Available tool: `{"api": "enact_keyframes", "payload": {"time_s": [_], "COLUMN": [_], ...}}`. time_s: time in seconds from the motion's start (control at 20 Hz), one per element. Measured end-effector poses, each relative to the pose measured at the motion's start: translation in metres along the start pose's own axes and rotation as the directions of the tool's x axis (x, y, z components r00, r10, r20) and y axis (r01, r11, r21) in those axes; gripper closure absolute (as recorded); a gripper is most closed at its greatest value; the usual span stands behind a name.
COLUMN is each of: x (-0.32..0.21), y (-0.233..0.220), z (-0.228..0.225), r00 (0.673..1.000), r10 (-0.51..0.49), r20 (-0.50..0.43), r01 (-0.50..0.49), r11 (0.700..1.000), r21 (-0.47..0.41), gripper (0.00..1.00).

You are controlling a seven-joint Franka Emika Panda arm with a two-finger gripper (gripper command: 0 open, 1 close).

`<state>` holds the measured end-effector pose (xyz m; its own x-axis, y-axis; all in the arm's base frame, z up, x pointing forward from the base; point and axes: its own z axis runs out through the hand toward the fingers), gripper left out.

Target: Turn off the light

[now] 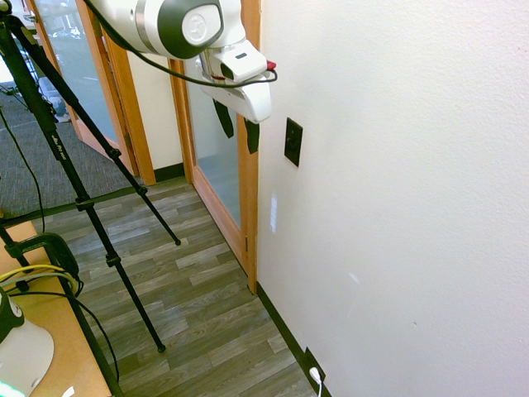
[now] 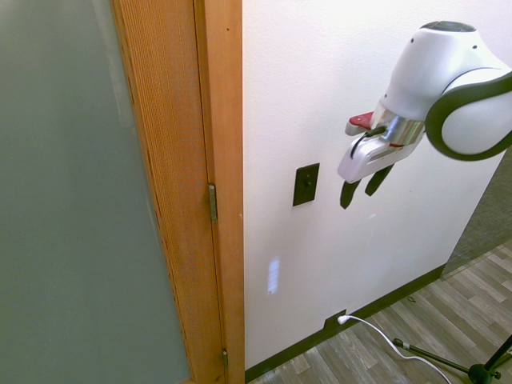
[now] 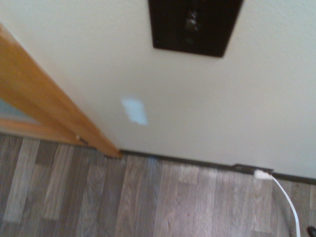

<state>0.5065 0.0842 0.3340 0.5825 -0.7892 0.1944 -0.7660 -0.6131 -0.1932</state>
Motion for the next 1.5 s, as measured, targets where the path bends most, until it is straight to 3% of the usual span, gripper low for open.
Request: {"api": "enact_keyframes", "payload": {"time_s": [0.3,0.55,0.6,0.95,1.5], "x": [-0.008,0.011,0.014,0.039,0.039], "y": [-0.015,-0.027,-0.032,-0.052,-0.061], "z": [0.024,0.021,0.023,0.055,0.061], "r00": [0.990,0.969,0.966,0.949,0.940], "r10": [0.112,0.183,0.190,0.227,0.249], "r20": [-0.090,-0.166,-0.173,-0.221,-0.234], "r01": [-0.102,-0.162,-0.169,-0.197,-0.210], "r11": [0.988,0.978,0.977,0.969,0.961], "r21": [0.115,0.129,0.128,0.149,0.179], "gripper": [0.00,0.00,1.00,1.00,1.00]}}
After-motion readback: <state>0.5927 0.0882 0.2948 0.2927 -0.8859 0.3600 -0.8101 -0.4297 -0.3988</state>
